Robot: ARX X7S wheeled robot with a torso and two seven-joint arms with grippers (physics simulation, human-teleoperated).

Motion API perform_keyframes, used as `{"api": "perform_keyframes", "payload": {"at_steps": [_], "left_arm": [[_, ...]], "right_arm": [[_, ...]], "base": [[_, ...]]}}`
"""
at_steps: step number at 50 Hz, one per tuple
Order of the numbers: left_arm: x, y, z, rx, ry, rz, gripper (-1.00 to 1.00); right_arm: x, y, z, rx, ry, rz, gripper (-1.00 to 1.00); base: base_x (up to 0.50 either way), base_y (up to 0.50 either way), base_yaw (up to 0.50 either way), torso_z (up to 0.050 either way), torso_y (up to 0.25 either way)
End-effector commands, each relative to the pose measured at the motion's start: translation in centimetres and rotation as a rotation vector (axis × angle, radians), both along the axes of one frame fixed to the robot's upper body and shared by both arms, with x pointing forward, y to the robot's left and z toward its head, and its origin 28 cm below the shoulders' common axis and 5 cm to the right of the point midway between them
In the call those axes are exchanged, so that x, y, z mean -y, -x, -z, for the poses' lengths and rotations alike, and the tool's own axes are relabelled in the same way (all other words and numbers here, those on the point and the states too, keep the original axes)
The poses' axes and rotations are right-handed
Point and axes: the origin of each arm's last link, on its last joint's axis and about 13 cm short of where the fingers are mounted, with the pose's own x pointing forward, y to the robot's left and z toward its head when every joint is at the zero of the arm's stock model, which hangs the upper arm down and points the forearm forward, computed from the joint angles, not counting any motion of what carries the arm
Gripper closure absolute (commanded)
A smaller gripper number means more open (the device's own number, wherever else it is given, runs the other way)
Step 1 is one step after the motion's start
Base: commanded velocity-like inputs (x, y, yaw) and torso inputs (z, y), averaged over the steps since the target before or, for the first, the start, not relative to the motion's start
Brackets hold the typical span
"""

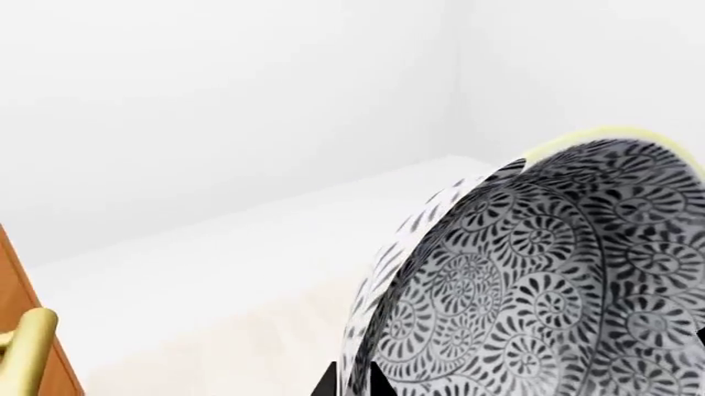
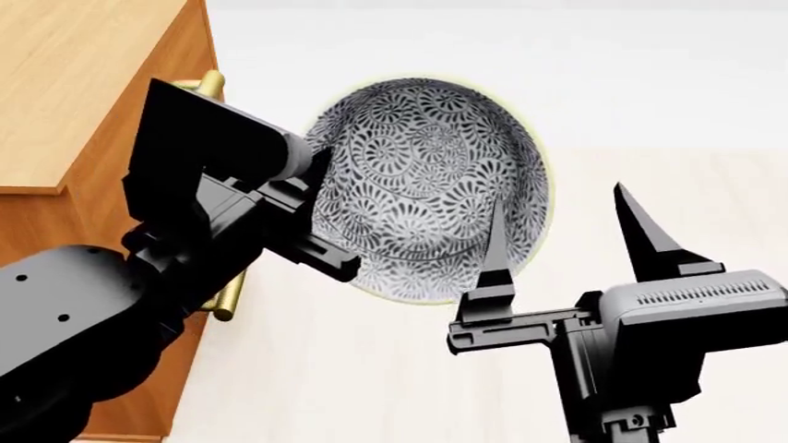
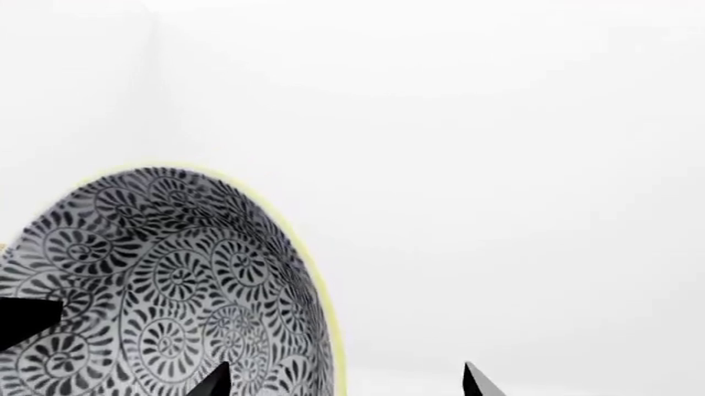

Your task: Put the bowl on top of the cabinet.

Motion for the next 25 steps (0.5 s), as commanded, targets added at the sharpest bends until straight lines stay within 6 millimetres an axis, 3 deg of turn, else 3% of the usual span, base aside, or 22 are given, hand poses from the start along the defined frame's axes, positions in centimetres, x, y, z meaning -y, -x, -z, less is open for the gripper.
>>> {"api": "perform_keyframes", "payload": {"at_steps": [1, 12, 18, 25], "left_arm": [[-0.4, -0.2, -0.2, 0.013, 0.01, -0.026, 1.0], [-0.2, -0.8, -0.6, 0.021, 0.002, -0.037, 1.0], [0.1, -2.0, -2.0, 0.052, -0.03, -0.063, 1.0], [0.2, -3.4, -2.3, 0.036, -0.038, -0.085, 1.0]], "right_arm": [[0.1, -0.1, 0.0, -0.028, 0.016, -0.019, -1.0], [0.2, 0.0, 0.3, -0.034, 0.015, -0.019, -1.0], [0.6, 0.4, 0.6, -0.028, 0.003, -0.013, -1.0], [1.1, 1.2, 1.1, -0.025, -0.011, 0.002, -1.0]], "base": [[0.0, 0.0, 0.0, 0.0, 0.0], [0.0, 0.0, 0.0, 0.0, 0.0], [0.0, 0.0, 0.0, 0.0, 0.002], [0.0, 0.0, 0.0, 0.0, 0.0]]}}
